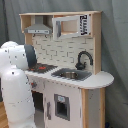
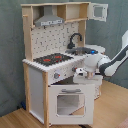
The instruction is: Play with the kitchen
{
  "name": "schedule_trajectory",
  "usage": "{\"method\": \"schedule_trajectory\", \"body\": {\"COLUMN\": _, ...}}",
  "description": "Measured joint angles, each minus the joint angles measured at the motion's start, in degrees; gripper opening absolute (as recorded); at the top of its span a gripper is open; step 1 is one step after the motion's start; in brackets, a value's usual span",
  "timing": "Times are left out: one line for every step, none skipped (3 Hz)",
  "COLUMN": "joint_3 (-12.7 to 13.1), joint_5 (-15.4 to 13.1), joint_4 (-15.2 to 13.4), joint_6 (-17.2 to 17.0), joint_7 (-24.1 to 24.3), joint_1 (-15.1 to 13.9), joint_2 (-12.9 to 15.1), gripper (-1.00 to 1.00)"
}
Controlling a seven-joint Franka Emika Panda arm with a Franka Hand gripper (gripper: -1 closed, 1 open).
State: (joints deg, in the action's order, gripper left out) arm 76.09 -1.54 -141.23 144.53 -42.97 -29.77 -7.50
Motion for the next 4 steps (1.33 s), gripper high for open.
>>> {"method": "schedule_trajectory", "body": {"joint_3": 4.02, "joint_5": 0.0, "joint_4": 0.64, "joint_6": 0.0, "joint_7": 0.74, "joint_1": 0.02, "joint_2": 4.01, "gripper": -1.0}}
{"method": "schedule_trajectory", "body": {"joint_3": 8.72, "joint_5": 0.0, "joint_4": 1.89, "joint_6": 0.0, "joint_7": 4.15, "joint_1": 0.02, "joint_2": 4.0, "gripper": -1.0}}
{"method": "schedule_trajectory", "body": {"joint_3": 10.98, "joint_5": 0.0, "joint_4": 2.29, "joint_6": -0.01, "joint_7": 9.6, "joint_1": 0.02, "joint_2": 3.89, "gripper": -1.0}}
{"method": "schedule_trajectory", "body": {"joint_3": 12.43, "joint_5": 0.0, "joint_4": 2.29, "joint_6": -0.2, "joint_7": 15.79, "joint_1": 0.02, "joint_2": 3.57, "gripper": -1.0}}
